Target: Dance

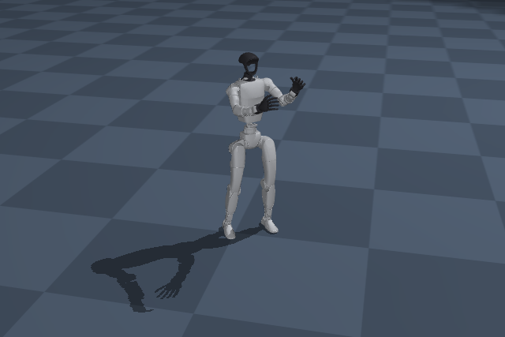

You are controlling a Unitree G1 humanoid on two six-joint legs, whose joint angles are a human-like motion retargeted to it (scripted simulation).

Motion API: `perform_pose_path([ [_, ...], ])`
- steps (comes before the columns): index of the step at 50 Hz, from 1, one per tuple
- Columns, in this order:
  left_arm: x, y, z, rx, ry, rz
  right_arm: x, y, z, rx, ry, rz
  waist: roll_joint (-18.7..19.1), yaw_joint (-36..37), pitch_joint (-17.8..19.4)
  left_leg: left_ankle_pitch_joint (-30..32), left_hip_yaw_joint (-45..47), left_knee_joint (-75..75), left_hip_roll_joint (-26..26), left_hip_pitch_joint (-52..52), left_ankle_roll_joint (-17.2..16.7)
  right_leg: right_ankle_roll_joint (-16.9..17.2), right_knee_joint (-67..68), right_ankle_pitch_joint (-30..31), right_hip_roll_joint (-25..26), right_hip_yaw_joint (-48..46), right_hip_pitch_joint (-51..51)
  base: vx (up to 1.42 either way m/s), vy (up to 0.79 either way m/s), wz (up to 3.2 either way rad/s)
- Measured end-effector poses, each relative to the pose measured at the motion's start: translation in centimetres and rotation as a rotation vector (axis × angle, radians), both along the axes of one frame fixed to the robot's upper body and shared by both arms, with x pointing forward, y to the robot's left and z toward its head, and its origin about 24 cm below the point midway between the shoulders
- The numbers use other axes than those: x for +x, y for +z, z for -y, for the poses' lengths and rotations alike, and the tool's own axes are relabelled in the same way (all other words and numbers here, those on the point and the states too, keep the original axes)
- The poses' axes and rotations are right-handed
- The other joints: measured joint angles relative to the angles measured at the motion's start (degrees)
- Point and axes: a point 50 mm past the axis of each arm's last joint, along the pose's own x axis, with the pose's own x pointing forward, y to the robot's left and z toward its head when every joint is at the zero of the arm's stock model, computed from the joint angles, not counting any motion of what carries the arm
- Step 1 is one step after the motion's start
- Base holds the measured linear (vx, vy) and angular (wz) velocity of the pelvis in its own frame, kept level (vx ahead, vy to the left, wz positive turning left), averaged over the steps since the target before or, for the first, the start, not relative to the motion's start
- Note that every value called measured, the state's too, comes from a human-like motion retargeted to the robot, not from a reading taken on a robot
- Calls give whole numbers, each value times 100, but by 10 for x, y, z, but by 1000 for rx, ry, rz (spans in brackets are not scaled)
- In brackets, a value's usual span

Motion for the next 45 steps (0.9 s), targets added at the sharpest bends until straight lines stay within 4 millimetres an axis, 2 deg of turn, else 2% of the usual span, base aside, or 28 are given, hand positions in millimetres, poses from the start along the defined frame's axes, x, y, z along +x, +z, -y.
perform_pose_path([
  [3,34,-53,2,-133,171,-223,14,-27,-18,86,-44,-113,-38,359,24,201,27,-185,-118,136,-15,-23,162,-86,-54,183,25,15,17,-48],
  [5,41,-91,13,-368,245,-435,12,-45,-40,263,-14,-196,-31,468,69,270,-22,-159,-180,107,-36,10,251,-147,-92,174,67,12,13,46],
  [7,35,-110,36,-678,189,-592,-3,-38,-67,420,138,-84,-114,570,168,295,-133,-46,-309,-40,-27,67,334,-242,-202,54,87,3,2,105],
  [8,30,-111,48,-844,119,-613,-15,-35,-74,485,197,8,-165,619,215,310,-222,24,-399,-136,-8,104,374,-287,-262,-25,97,5,-4,136],
  [10,15,-94,66,-1207,-85,-520,-42,-42,-77,552,203,165,-233,756,318,333,-461,174,-569,-328,15,213,483,-396,-380,-244,137,8,-9,169],
  [12,-10,-72,60,-1476,-296,-245,-60,-72,-76,607,23,140,-268,850,452,365,-721,310,-743,-516,20,355,589,-491,-472,-489,185,16,-14,209],
  [13,-22,-67,51,-1558,-336,-103,-68,-97,-73,667,-122,54,-312,936,507,382,-831,383,-840,-653,18,426,621,-528,-521,-597,178,7,-24,212],
  [15,-45,-59,33,-1549,-360,139,-87,-156,-72,810,-370,-216,-350,1112,593,395,-1119,542,-924,-986,-61,452,614,-548,-471,-928,136,-3,-42,220],
  [16,-56,-53,26,-1427,-388,218,-93,-181,-76,850,-350,-367,-348,1129,622,401,-1292,614,-916,-1155,-115,452,622,-556,-395,-1145,92,2,-58,243],
  [17,-67,-50,21,-1292,-420,278,-98,-204,-81,901,-289,-522,-359,1156,653,415,-1461,674,-919,-1323,-166,452,632,-561,-321,-1335,35,5,-64,250],
  [18,-80,-48,15,-1133,-458,310,-101,-222,-86,975,-141,-679,-397,1201,691,444,-1622,709,-940,-1486,-210,452,645,-558,-252,-1471,-47,1,-63,230],
  [20,-94,-57,10,-872,-469,287,-103,-234,-101,1084,144,-859,-411,1338,820,511,-1901,711,-1014,-1728,-297,452,654,-526,-166,-1688,-190,-6,-58,197],
  [22,-92,-99,-3,-813,-292,80,-87,-210,-106,1077,295,-786,-346,1386,974,590,-2119,619,-1046,-1880,-388,452,741,-473,-133,-1803,-390,-26,-45,148],
  [23,-90,-131,-12,-848,-136,-64,-76,-188,-107,1054,318,-679,-308,1392,1028,631,-2167,549,-1016,-1948,-426,452,812,-456,-107,-1761,-532,-34,-37,81],
  [25,-90,-203,-18,-957,145,-383,-60,-127,-110,1003,379,-365,-255,1403,1031,700,-2142,397,-912,-2112,-467,452,903,-429,-69,-1588,-837,-37,-22,15],
  [26,-91,-238,-11,-1012,169,-576,-60,-92,-110,964,428,-173,-196,1372,991,734,-2075,308,-850,-2189,-472,452,932,-417,-61,-1464,-992,-39,-7,-23],
  [27,-96,-273,-1,-1081,151,-779,-66,-57,-112,925,487,12,-136,1313,956,769,-1998,224,-786,-2266,-476,452,947,-401,-48,-1341,-1141,-40,-2,-44],
  [29,-113,-324,22,-1275,-66,-1150,-88,2,-120,811,627,336,-18,1051,906,842,-1799,89,-674,-2444,-466,452,899,-346,-18,-1138,-1412,-47,0,-68],
  [30,-125,-340,32,-1364,-186,-1289,-101,26,-124,740,685,477,31,884,887,877,-1691,37,-641,-2553,-448,452,849,-315,-25,-1073,-1545,-53,10,-85],
  [32,-133,-348,34,-1381,-191,-1350,-115,46,-126,572,687,615,96,575,957,917,-1451,-44,-668,-2630,-342,452,736,-234,-190,-1004,-1682,-52,25,-99],
  [33,-129,-343,31,-1356,-146,-1290,-116,47,-127,482,645,629,106,420,1038,929,-1322,-86,-709,-2630,-278,452,735,-215,-309,-950,-1751,-51,34,-117],
  [35,-114,-316,25,-1310,-76,-1060,-104,33,-125,353,479,545,93,134,1203,926,-1028,-159,-780,-2582,-140,452,773,-181,-511,-702,-1918,-57,33,-140],
  [37,-96,-269,20,-1303,-113,-754,-84,-8,-117,333,263,334,104,-117,1319,885,-759,-210,-791,-2493,-29,405,753,-105,-613,-404,-2071,-56,37,-178],
  [39,-87,-204,4,-1277,-197,-388,-70,-63,-114,403,93,42,130,-347,1376,798,-480,-237,-693,-2419,30,251,672,36,-590,-159,-2260,-56,37,-222],
  [40,-89,-167,-5,-1251,-256,-198,-68,-93,-115,465,42,-127,135,-446,1388,742,-328,-244,-641,-2380,56,172,620,115,-572,-38,-2355,-58,37,-251],
  [42,-106,-93,-14,-1081,-423,141,-74,-146,-129,635,112,-482,111,-543,1371,630,3,-262,-543,-2282,112,17,508,279,-494,267,-2537,-49,43,-262],
  [43,-117,-60,-10,-959,-516,270,-81,-166,-138,724,179,-638,92,-584,1360,576,157,-279,-506,-2221,142,-58,450,364,-448,415,-2615,-49,44,-258],
  [45,-137,-14,11,-710,-692,414,-90,-186,-144,883,284,-811,32,-662,1349,475,432,-319,-448,-2083,191,-206,348,557,-387,595,-2744,-52,43,-247],
])
